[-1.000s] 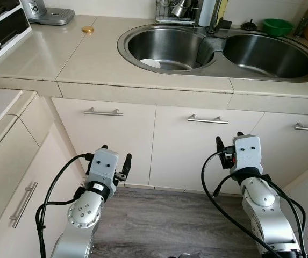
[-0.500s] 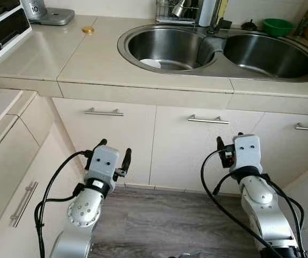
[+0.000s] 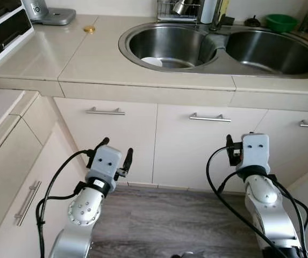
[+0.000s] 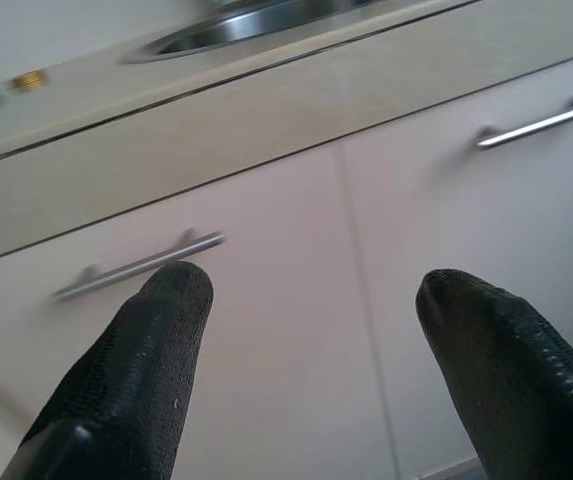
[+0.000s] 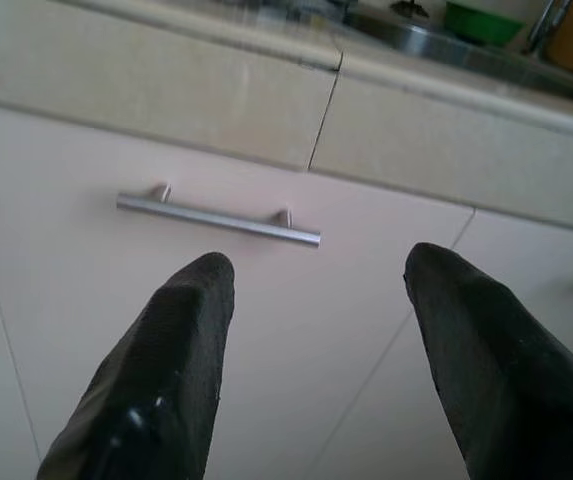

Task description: Kitchen organization

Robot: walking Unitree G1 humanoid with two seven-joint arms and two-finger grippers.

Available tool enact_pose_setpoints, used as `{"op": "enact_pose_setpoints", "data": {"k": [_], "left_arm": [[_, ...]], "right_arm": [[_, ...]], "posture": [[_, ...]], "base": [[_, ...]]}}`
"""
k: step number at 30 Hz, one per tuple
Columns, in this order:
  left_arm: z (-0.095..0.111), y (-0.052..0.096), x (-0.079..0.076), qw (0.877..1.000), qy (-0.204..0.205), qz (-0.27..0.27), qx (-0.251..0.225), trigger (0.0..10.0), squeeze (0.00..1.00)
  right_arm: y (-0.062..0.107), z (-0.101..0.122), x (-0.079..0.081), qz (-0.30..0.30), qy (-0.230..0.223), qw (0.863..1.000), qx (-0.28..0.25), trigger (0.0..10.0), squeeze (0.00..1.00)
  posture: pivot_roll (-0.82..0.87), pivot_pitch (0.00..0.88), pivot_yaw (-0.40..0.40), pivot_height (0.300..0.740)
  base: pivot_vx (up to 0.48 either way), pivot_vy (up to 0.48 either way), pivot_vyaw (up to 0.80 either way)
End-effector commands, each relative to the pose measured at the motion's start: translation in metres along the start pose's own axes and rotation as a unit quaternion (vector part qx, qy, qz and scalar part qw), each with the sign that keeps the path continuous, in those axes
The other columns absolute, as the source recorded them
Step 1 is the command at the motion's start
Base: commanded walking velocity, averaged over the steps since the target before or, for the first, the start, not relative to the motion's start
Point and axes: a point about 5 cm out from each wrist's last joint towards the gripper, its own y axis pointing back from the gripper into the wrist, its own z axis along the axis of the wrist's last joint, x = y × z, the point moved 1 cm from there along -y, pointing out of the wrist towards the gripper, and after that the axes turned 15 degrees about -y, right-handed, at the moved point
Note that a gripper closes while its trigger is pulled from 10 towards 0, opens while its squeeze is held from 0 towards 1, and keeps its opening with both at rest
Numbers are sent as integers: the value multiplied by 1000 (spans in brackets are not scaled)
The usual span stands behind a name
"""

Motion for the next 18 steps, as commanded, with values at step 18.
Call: {"op": "enact_pose_setpoints", "data": {"k": [18], "left_arm": [[-2, -14, 5, 1000, 0, 1, -12, 10000, 0]], "right_arm": [[9, 5, -2, -6, -15, 1000, -14, 10000, 0]], "posture": [[-87, 30, 34, 740]], "base": [[0, 0, 0]]}}
